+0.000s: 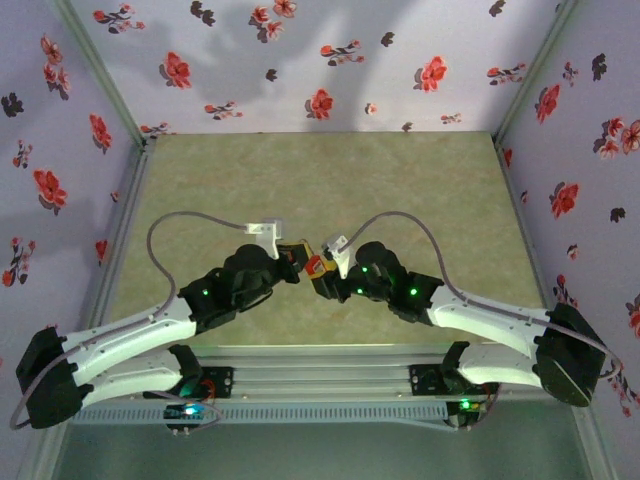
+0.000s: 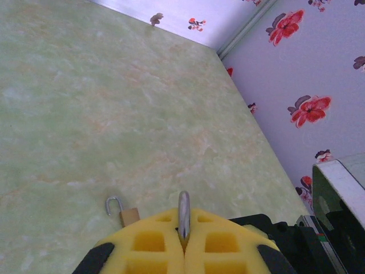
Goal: Lock with the key
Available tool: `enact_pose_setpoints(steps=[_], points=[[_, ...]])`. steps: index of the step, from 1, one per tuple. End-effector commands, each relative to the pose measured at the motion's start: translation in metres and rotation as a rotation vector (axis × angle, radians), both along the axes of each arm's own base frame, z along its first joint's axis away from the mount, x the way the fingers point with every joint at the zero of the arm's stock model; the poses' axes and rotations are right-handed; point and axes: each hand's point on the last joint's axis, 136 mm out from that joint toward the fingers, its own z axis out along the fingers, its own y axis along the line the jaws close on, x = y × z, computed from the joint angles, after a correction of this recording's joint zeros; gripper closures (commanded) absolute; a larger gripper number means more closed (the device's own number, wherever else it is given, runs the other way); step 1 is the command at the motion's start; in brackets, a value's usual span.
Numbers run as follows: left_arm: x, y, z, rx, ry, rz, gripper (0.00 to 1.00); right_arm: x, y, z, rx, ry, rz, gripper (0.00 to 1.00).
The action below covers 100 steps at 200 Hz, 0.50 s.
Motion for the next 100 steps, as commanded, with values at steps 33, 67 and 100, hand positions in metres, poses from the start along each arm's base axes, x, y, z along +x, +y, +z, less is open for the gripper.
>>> enact_pose_setpoints(steps=[33,67,100], points=[[-0.031,-0.019,-0.014,0.052,0.048,-0.171,1.0,0.042,-0.031,0.022,0.041,-0.108,-0.253,1.0],[-0.037,-0.027,-0.019,0.064,0.061,-0.223,1.0,0.043,-0.031,0.032,0.074,-0.137,-0.254,1.0],[-0.039,-0.03,-0.023,0.094,0.075,-0.241,1.0,0.045,-0.03,0.042,0.083,-0.167,-0.253,1.0]])
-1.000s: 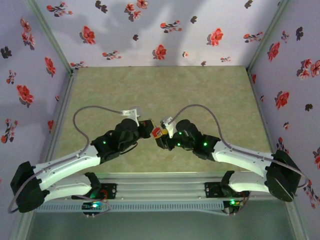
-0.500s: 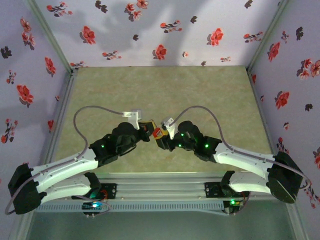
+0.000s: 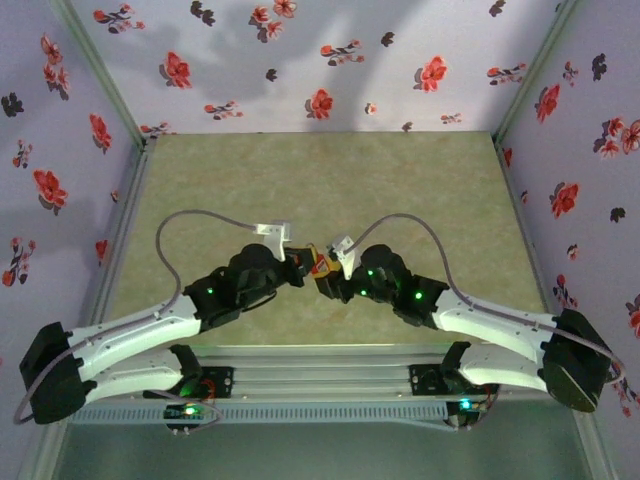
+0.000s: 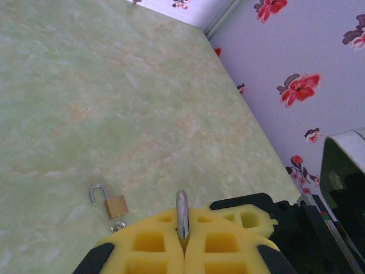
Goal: Lock with the key
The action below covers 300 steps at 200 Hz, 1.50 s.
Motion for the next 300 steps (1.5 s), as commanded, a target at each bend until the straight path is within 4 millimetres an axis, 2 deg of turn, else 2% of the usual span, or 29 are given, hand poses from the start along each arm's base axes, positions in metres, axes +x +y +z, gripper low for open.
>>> enact_pose_setpoints(steps=[1,100,166,214,270,300], points=[[-0.03,-0.014,-0.017,0.079,0.053,-0.157,1.0,0.044,-0.023,0.036,0.062,-0.13,-0.229,1.0],[-0.046,-0.019,-0.029,0.115,0.068,-0.226,1.0,0.048,-0.031,0.05,0.072,-0.172,-0.271,1.0],[-0.045,-0.019,-0.025,0.136,0.078,-0.221,1.0,0.046,-0.031,0.045,0.068,-0.161,-0.264,1.0],[-0.042,-0.019,-0.011,0.114,0.057,-0.212,0.99,0.044,-0.031,0.044,0.067,-0.154,-0.254,1.0],[-0.038,-0.01,0.001,0.109,0.035,-0.185,0.85,0.041,-0.03,0.04,0.063,-0.146,-0.24,1.0],[-0.032,0.008,0.011,0.101,0.02,-0.132,0.72,0.041,-0.03,0.038,0.058,-0.14,-0.238,1.0]])
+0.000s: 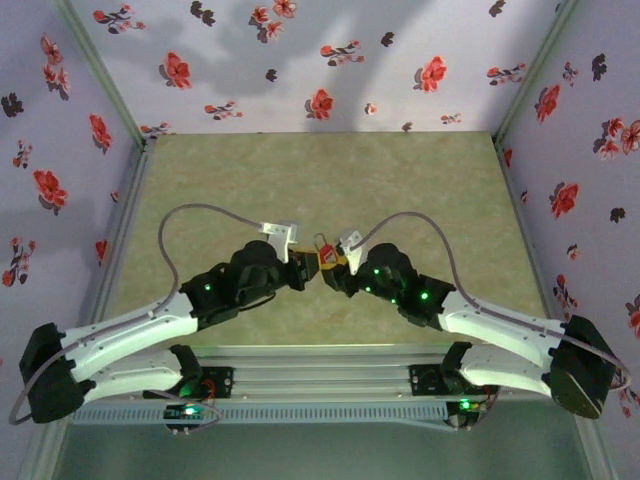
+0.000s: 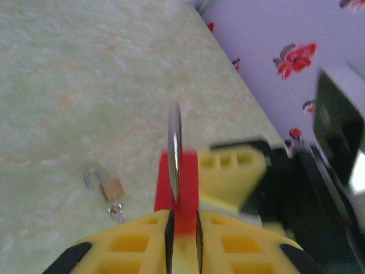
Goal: Lock with the key
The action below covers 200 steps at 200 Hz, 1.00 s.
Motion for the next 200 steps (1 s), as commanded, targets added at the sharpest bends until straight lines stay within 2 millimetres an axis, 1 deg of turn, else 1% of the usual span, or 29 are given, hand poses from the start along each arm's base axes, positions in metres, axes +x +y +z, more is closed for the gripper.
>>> enact_pose_setpoints(steps=[1,6,31,46,56,73,82,113,134,161,165,167,169,173,179,200], points=[[-0.014,0.011,0.003,0.025,0.012,-0.043,0.71,0.02,-0.011,0.026,0.074,-0.065,-0.117,1.0],[-0.013,0.014,0.005,0.021,0.01,-0.035,0.68,0.02,-0.011,0.025,0.072,-0.064,-0.117,1.0],[-0.011,0.03,0.021,-0.003,-0.009,-0.002,0.61,0.02,-0.01,0.023,0.066,-0.06,-0.114,1.0],[-0.009,0.039,0.03,-0.016,-0.015,0.02,0.51,0.019,-0.009,0.021,0.059,-0.056,-0.107,1.0],[-0.007,0.044,0.037,-0.015,-0.02,0.035,0.49,0.019,-0.008,0.02,0.053,-0.052,-0.102,1.0],[-0.007,0.048,0.04,0.009,-0.007,0.04,0.47,0.018,-0.007,0.017,0.044,-0.044,-0.093,1.0],[-0.008,0.049,0.041,0.019,0.006,0.04,0.43,0.017,-0.005,0.015,0.036,-0.04,-0.086,1.0],[-0.013,0.044,0.039,0.034,0.068,0.015,0.39,0.015,0.0,0.011,-0.001,-0.025,-0.056,1.0],[-0.018,0.042,0.029,0.07,0.12,-0.004,0.35,0.009,0.005,0.006,-0.024,-0.012,-0.009,1.0],[-0.021,0.044,0.019,0.128,0.166,-0.007,0.33,0.003,0.01,0.003,-0.035,-0.013,0.036,1.0],[-0.021,0.044,0.019,0.132,0.169,-0.008,0.31,0.001,0.011,0.002,-0.038,-0.011,0.045,1.0],[-0.021,0.044,0.018,0.134,0.171,-0.011,0.22,0.001,0.011,0.002,-0.039,-0.011,0.048,1.0],[-0.021,0.044,0.018,0.136,0.172,-0.011,0.15,0.001,0.012,0.001,-0.04,-0.01,0.052,1.0],[-0.022,0.044,0.018,0.143,0.174,-0.014,0.1,0.0,0.012,0.0,-0.042,-0.008,0.057,1.0],[-0.023,0.042,0.019,0.148,0.176,-0.024,0.09,-0.001,0.013,-0.001,-0.046,-0.004,0.065,1.0],[-0.025,0.037,0.016,0.184,0.192,-0.064,0.1,-0.005,0.018,-0.005,-0.058,0.005,0.097,1.0]])
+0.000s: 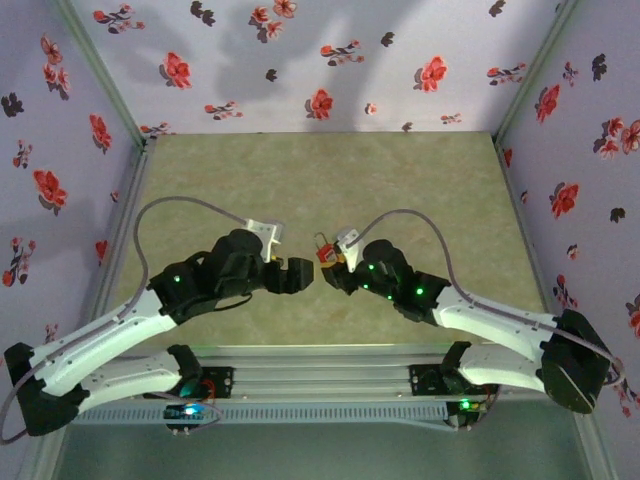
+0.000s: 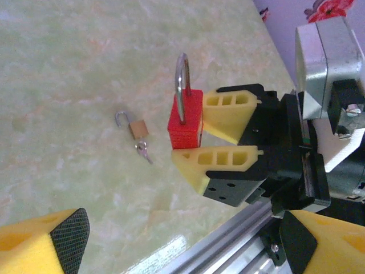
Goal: Lock with the key
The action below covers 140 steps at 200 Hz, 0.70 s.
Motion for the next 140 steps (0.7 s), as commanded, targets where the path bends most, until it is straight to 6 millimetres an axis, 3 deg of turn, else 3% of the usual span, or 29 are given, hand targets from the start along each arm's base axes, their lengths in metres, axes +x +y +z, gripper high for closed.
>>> enact_pose_setpoints(steps=[1,67,101,140], points=[[-0.005,-0.002,0.004,0.036,0.028,-0.046,0.09,-0.006,0.013,0.012,0.008,-0.021,0.071,1.0],[-0.006,-0.017,-0.01,0.051,0.125,-0.108,0.08,-0.013,0.018,0.008,-0.01,-0.037,0.107,1.0],[0.0,-0.011,-0.019,0.046,0.181,-0.083,0.08,-0.02,0.021,0.012,0.01,-0.06,0.135,1.0],[0.005,-0.016,-0.016,-0.01,0.215,-0.088,0.08,-0.026,0.023,0.015,0.021,-0.077,0.161,1.0]])
